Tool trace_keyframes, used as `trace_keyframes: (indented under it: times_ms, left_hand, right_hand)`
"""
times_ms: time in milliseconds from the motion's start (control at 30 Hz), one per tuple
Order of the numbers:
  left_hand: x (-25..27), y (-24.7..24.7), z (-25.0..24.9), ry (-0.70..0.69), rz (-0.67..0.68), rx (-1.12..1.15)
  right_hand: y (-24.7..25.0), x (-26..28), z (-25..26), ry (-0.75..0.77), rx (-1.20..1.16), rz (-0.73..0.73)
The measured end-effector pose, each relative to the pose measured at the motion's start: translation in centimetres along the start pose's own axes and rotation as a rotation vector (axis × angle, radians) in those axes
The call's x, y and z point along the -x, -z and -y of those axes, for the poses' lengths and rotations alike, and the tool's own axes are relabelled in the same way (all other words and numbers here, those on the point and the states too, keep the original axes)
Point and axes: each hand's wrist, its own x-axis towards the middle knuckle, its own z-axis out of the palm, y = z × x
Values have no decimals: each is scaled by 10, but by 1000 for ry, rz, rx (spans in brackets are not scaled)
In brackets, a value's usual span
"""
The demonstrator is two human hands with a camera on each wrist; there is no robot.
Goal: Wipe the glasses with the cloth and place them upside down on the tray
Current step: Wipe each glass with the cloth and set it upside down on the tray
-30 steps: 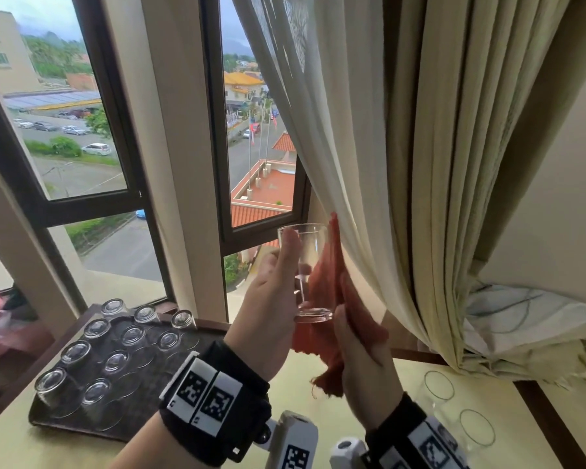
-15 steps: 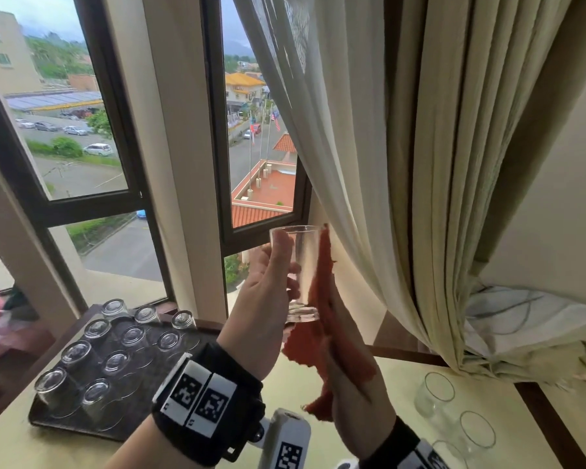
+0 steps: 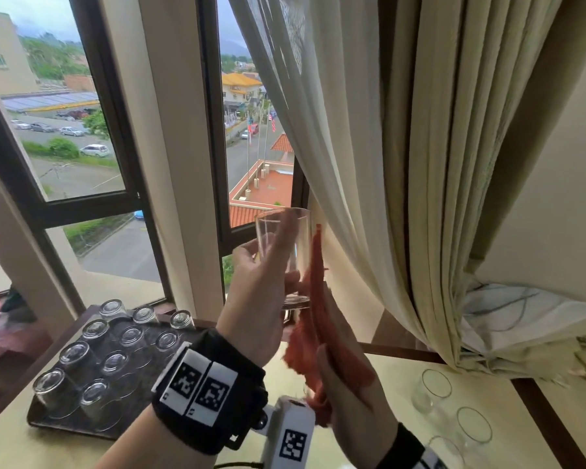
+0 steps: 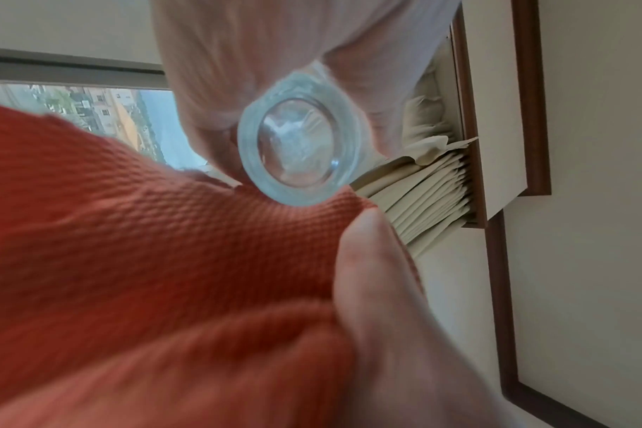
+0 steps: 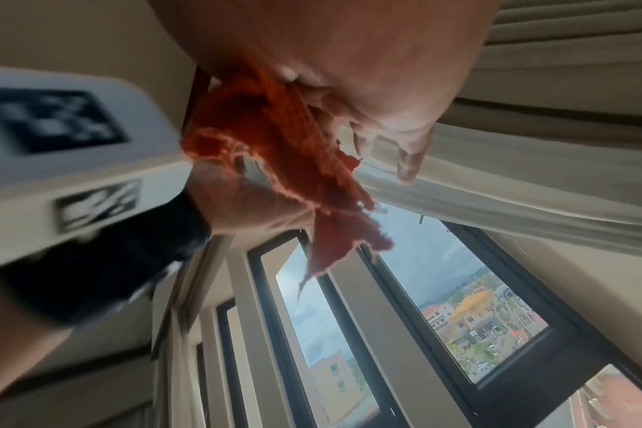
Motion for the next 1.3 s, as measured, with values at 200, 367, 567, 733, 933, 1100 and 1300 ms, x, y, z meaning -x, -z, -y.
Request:
trace_keyframes:
  times_ms: [200, 367, 567, 733, 933, 1100, 1300]
  left_hand:
    - [11, -9, 13, 37, 11, -8]
    - [23, -23, 17, 27, -12, -21]
    - [16, -8, 8, -2, 15, -100]
    - [17, -10, 19, 0, 81, -182]
    - [14, -17, 21, -50, 5, -107]
    - [6, -3, 9, -64, 52, -178]
    - [13, -11, 22, -60, 12, -301]
  right_hand:
    - [11, -31, 37, 75, -117, -137]
    - [9, -35, 42, 268, 51, -111]
    - [6, -12, -11, 235, 176, -30]
    - [9, -29, 19, 123, -141, -163]
    - [8, -34, 35, 303, -22, -132]
    - [4, -9, -8, 205, 110, 30]
    - [6, -37, 27, 26, -143, -118]
